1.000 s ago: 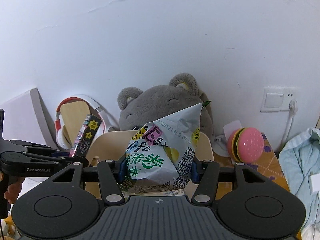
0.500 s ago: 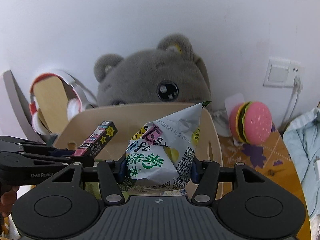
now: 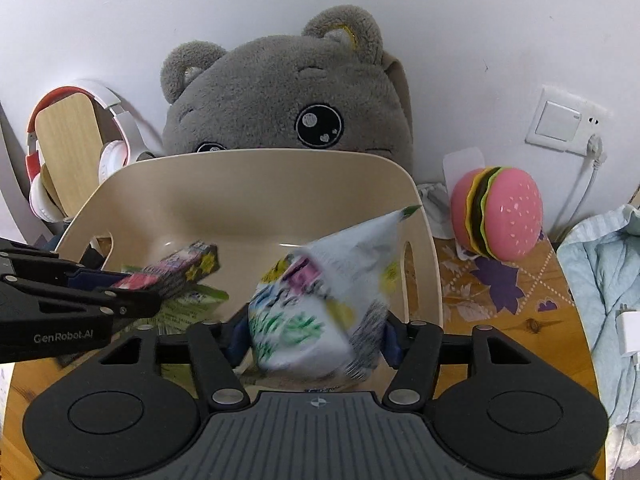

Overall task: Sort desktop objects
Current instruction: 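Release the candy box into basket from left tool while right tool releases the chip bag, then grasp the dark hair tie with left tool while right tool grasps the brown hair clip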

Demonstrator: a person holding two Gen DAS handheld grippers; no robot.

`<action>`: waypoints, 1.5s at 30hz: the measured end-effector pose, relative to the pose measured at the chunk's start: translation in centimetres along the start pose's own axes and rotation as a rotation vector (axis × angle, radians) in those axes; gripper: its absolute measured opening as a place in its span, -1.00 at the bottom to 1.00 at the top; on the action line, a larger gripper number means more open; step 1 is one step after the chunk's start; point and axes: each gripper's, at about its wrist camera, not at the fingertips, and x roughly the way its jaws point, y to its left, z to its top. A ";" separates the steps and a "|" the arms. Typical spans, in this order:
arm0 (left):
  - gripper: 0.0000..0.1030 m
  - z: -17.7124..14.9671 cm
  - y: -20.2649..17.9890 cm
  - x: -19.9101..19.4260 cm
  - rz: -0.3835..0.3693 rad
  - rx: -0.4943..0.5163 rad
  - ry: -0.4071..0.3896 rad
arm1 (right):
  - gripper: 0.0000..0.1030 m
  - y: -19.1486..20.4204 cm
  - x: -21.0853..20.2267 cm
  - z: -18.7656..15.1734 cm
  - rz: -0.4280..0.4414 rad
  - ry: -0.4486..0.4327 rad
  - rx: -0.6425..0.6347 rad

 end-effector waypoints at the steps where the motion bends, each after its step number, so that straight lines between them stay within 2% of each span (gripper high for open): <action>1: 0.16 -0.2 0.0 -0.3 0.005 -0.002 -0.007 | 0.44 -0.1 -0.2 0.0 0.006 -0.003 0.002; 6: 0.24 -0.9 0.0 -2.6 -0.001 -0.002 -0.061 | 0.72 -0.2 -1.9 -0.2 0.005 -0.041 -0.041; 10: 0.30 -2.2 0.3 -5.9 -0.001 -0.008 -0.140 | 0.92 -0.5 -4.8 -0.9 0.001 -0.109 -0.103; 14: 0.30 -4.3 0.9 -8.6 -0.011 -0.027 -0.163 | 0.95 -2.3 -8.0 -2.3 -0.012 -0.181 -0.126; 17: 0.30 -6.4 1.3 -10.3 -0.007 -0.039 -0.174 | 0.95 -4.1 -9.6 -4.0 -0.026 -0.199 -0.108; 20: 0.31 -8.6 1.4 -10.9 0.013 -0.027 -0.152 | 0.97 -5.7 -10.3 -5.8 -0.027 -0.175 -0.099; 24: 0.31 -11.6 1.5 -10.2 0.038 -0.036 -0.079 | 0.98 -7.2 -9.4 -8.1 -0.053 -0.091 -0.091; 32: 0.31 -16.3 0.9 -7.9 0.051 -0.079 0.000 | 0.98 -6.9 -7.3 -11.9 -0.069 -0.010 -0.150; 40: 0.31 -17.3 0.5 -5.5 0.057 -0.101 0.044 | 0.98 -5.4 -5.0 -13.5 -0.076 0.059 -0.207; 45: 0.31 -17.4 0.5 -4.0 0.086 -0.095 0.066 | 0.98 -4.9 -3.5 -14.4 -0.097 0.096 -0.249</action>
